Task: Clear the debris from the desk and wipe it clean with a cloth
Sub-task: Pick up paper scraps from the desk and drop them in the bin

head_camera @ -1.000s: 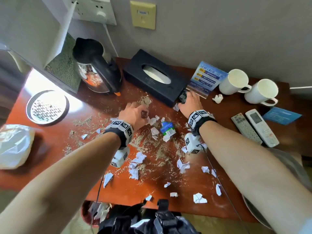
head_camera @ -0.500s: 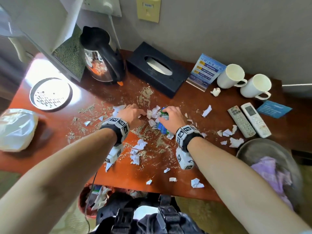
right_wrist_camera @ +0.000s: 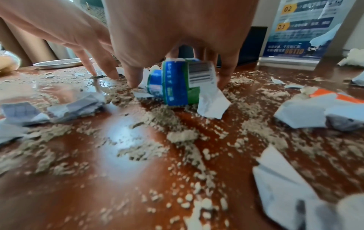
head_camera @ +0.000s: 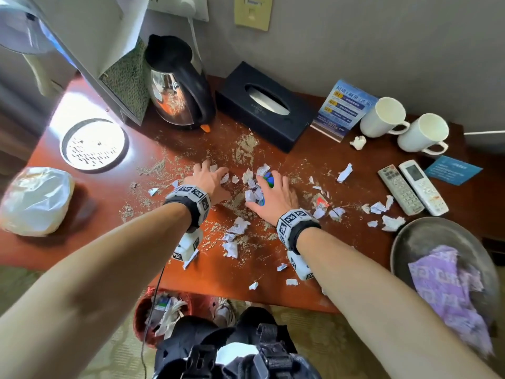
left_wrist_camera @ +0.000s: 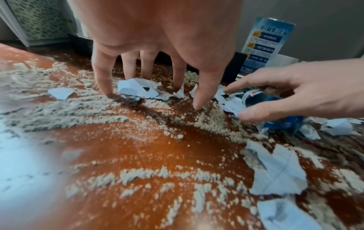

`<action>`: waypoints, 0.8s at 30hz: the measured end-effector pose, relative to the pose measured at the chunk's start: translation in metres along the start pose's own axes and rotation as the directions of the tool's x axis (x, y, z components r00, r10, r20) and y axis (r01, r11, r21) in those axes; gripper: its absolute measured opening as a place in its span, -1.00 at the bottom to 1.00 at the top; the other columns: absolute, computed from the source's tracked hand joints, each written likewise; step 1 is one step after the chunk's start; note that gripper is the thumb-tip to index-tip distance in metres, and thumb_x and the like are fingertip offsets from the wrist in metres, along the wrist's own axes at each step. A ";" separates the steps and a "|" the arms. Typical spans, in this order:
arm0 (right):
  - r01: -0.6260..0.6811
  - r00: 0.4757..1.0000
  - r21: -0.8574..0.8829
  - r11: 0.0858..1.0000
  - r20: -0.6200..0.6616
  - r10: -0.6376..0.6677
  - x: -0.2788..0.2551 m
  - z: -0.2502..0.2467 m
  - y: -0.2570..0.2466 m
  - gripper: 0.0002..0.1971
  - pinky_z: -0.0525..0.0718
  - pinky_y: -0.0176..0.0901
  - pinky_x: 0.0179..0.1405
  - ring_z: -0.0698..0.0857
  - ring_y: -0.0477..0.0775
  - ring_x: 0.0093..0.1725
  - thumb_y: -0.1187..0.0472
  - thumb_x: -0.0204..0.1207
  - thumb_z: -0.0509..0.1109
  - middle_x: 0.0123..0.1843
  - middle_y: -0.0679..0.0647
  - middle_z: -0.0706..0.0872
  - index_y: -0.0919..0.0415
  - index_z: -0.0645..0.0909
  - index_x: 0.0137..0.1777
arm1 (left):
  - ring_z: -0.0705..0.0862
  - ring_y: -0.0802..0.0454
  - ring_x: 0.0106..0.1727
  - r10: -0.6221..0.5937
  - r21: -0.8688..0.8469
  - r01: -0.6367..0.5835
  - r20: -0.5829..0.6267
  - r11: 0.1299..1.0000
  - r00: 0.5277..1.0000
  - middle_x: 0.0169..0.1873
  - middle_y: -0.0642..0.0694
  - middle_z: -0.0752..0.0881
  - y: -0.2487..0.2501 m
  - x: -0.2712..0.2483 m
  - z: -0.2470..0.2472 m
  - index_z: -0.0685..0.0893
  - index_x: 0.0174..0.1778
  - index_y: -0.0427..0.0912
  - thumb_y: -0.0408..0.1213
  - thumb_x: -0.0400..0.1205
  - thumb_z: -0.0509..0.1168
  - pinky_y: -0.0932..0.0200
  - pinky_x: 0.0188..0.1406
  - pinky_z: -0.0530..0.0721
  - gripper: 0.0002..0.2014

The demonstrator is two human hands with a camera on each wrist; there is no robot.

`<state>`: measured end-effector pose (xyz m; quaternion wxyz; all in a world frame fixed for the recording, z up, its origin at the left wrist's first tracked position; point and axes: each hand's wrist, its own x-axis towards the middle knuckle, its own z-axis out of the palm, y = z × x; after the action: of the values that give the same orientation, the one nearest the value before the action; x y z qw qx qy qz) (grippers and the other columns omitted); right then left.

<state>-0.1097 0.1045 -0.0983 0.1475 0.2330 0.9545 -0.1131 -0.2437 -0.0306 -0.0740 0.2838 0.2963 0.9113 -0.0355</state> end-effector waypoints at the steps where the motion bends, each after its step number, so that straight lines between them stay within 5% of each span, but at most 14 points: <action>1: 0.011 1.000 -0.009 1.000 -0.004 -0.011 0.000 -0.001 -0.001 -0.31 0.49 0.08 0.23 0.31 0.16 0.42 -0.35 0.55 0.21 0.55 0.14 0.26 -0.05 0.27 0.60 | 0.21 -0.27 0.59 0.035 0.003 -0.035 -0.016 0.999 0.999 0.61 -0.24 0.18 0.000 -0.001 0.002 0.23 0.64 0.22 0.02 0.57 0.37 -0.35 0.34 0.51 -0.29; 5: 0.049 0.999 0.010 0.999 -0.010 -0.049 -0.002 -0.003 -0.001 -0.47 0.49 0.04 0.11 0.38 0.13 0.37 -0.31 0.63 0.13 0.43 0.10 0.41 -0.01 0.46 0.44 | 0.32 -0.16 0.52 0.178 -0.040 -0.180 -0.045 0.983 0.983 0.52 -0.16 0.35 0.004 -0.004 0.007 0.40 0.56 0.14 -0.06 0.58 0.37 -0.23 0.28 0.62 -0.41; 8: -0.029 0.998 0.075 0.997 -0.058 0.033 0.006 -0.011 0.002 -0.43 0.53 0.03 0.13 0.38 0.12 0.40 -0.33 0.57 0.22 0.47 0.09 0.39 -0.04 0.42 0.48 | 0.33 -0.13 0.51 0.205 -0.059 -0.209 -0.071 0.976 0.976 0.51 -0.12 0.36 0.008 -0.003 0.004 0.37 0.56 0.15 -0.12 0.57 0.36 -0.17 0.25 0.62 -0.39; 13: -0.012 1.000 0.097 0.995 0.029 0.009 0.030 -0.020 0.003 -0.32 0.36 0.20 0.45 0.16 0.16 0.62 -0.23 0.55 0.31 0.68 0.09 0.15 -0.07 0.27 0.63 | 0.14 -0.19 0.62 0.143 -0.040 -0.142 0.009 0.989 0.990 0.65 -0.13 0.12 0.011 0.002 0.002 0.18 0.66 0.20 -0.06 0.56 0.40 -0.30 0.44 0.44 -0.23; 16: 0.053 0.990 0.065 0.997 0.131 -0.061 0.031 -0.021 0.002 -0.33 0.22 0.23 0.56 0.07 0.13 0.67 -0.21 0.55 0.31 0.72 0.05 0.11 -0.09 0.29 0.64 | 0.17 -0.17 0.60 0.214 0.022 -0.214 0.021 0.977 0.977 0.65 -0.09 0.16 0.008 0.001 0.006 0.34 0.60 0.18 0.00 0.57 0.38 -0.29 0.43 0.47 -0.35; 19: 0.105 0.981 0.067 0.992 0.159 -0.114 0.022 -0.023 -0.001 -0.47 0.25 0.21 0.55 0.18 0.11 0.62 -0.17 0.58 0.28 0.67 0.04 0.23 -0.07 0.46 0.53 | 0.21 -0.13 0.58 0.282 0.028 -0.283 0.023 0.959 0.959 0.63 -0.05 0.23 0.001 -0.003 0.010 0.48 0.51 0.19 0.02 0.59 0.36 -0.22 0.39 0.53 -0.47; 24: 0.126 0.975 0.095 0.988 0.174 -0.141 0.016 -0.029 -0.011 -0.48 0.41 0.18 0.46 0.36 0.10 0.49 -0.12 0.57 0.28 0.52 0.03 0.43 -0.11 0.43 0.53 | 0.18 -0.14 0.62 0.260 -0.054 -0.261 -0.022 0.964 0.965 0.64 -0.06 0.24 -0.022 -0.016 0.008 0.38 0.58 0.17 -0.01 0.58 0.39 -0.35 0.49 0.39 -0.38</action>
<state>-0.1346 0.1101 -0.0747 0.2153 0.1632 0.9453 -0.1829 -0.2412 -0.0591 -0.0738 0.2876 0.4056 0.8671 0.0297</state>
